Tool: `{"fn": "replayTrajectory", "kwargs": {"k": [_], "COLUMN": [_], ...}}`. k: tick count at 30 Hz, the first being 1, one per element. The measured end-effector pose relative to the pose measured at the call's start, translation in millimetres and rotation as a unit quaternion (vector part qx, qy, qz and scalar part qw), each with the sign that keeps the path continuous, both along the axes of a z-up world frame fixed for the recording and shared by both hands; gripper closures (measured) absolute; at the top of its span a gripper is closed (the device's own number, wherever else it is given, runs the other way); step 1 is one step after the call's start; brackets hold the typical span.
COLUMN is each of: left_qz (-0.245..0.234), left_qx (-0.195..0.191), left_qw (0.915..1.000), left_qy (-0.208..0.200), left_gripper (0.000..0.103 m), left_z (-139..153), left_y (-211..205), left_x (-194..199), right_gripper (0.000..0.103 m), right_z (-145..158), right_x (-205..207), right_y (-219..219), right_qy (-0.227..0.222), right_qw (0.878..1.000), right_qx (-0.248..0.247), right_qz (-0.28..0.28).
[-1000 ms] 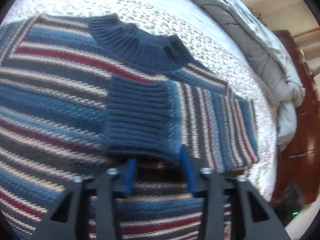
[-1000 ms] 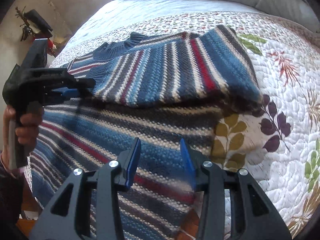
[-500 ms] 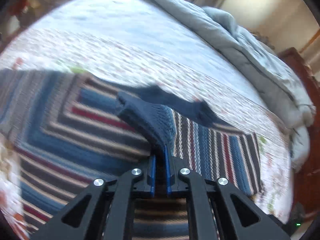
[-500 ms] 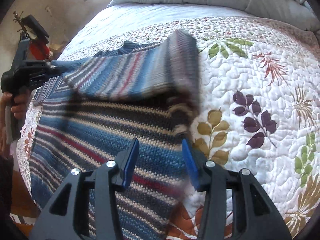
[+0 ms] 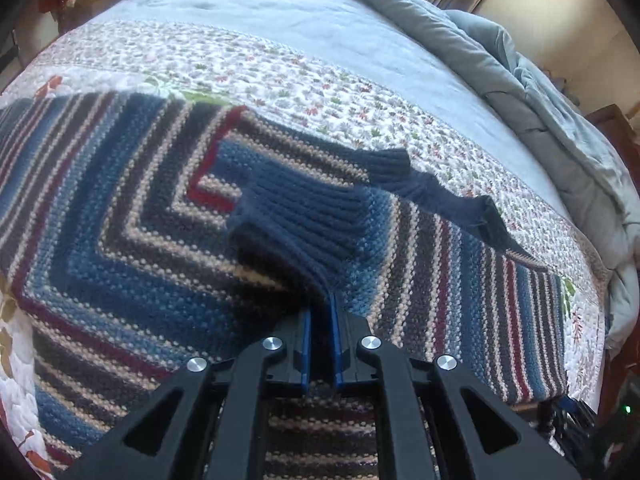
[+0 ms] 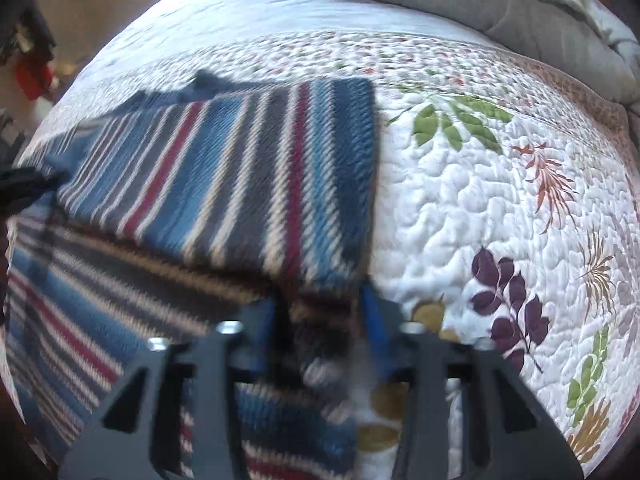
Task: Fold small clothes
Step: 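Fold the sleeve across the sweater body with the right gripper while the left gripper grasps the other cuff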
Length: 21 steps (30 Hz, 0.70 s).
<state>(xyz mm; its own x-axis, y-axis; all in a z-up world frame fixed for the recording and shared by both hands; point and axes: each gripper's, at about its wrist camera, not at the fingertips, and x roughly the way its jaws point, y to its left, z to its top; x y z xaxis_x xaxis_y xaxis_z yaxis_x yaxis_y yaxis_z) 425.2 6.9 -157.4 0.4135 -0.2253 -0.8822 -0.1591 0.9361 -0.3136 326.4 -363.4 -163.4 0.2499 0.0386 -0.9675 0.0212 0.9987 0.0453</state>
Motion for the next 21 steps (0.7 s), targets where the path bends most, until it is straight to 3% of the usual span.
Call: {"fn": "replayTrajectory", "kwargs": {"k": [2,4,10,13,15,16,17,21], "left_qz": [-0.002,-0.005,-0.016,-0.016,-0.016,-0.014,-0.017,-0.043], "left_qx": [0.0,0.001,0.047,0.049,0.054,0.065,0.078,0.1], "left_qw": [1.0,0.9999,0.9988,0.9987,0.9984,0.9978,0.9967,0.994], "left_qy": [-0.004,-0.011,0.003,0.003,0.006,0.003,-0.008,-0.013], "left_gripper": [0.094,0.094,0.091,0.087,0.072,0.058,0.051,0.044], "left_z": [2.5,3.9,-17.9,-13.6,-3.8,2.3,11.4,28.2], "left_y": [2.1,1.5,-13.2,-12.8,-8.3,-4.7,1.2,24.8], "left_x": [0.1,1.0,2.5,3.3,-1.4,-6.1,-14.5,-42.2], "right_gripper": [0.088,0.09,0.089,0.083,0.069,0.069,0.069,0.069], "right_z": [0.5,4.7,-6.9,3.0,13.0,20.1,25.2,42.4], "right_x": [2.2,-1.3,-14.5,-13.3,-19.0,-24.0,-28.5,-50.6], "right_y": [-12.9,-20.7,-5.3,-1.3,-0.6,2.2,5.2,27.0], "right_qy": [0.008,0.005,0.025,0.015,0.015,0.005,0.002,0.008], "right_qw": [0.999,0.999,0.998,0.999,1.0,1.0,1.0,1.0], "right_qx": [0.029,0.031,-0.047,-0.025,-0.015,-0.014,-0.018,0.003], "right_qz": [-0.027,-0.041,-0.019,-0.014,-0.014,-0.007,0.001,0.023]}}
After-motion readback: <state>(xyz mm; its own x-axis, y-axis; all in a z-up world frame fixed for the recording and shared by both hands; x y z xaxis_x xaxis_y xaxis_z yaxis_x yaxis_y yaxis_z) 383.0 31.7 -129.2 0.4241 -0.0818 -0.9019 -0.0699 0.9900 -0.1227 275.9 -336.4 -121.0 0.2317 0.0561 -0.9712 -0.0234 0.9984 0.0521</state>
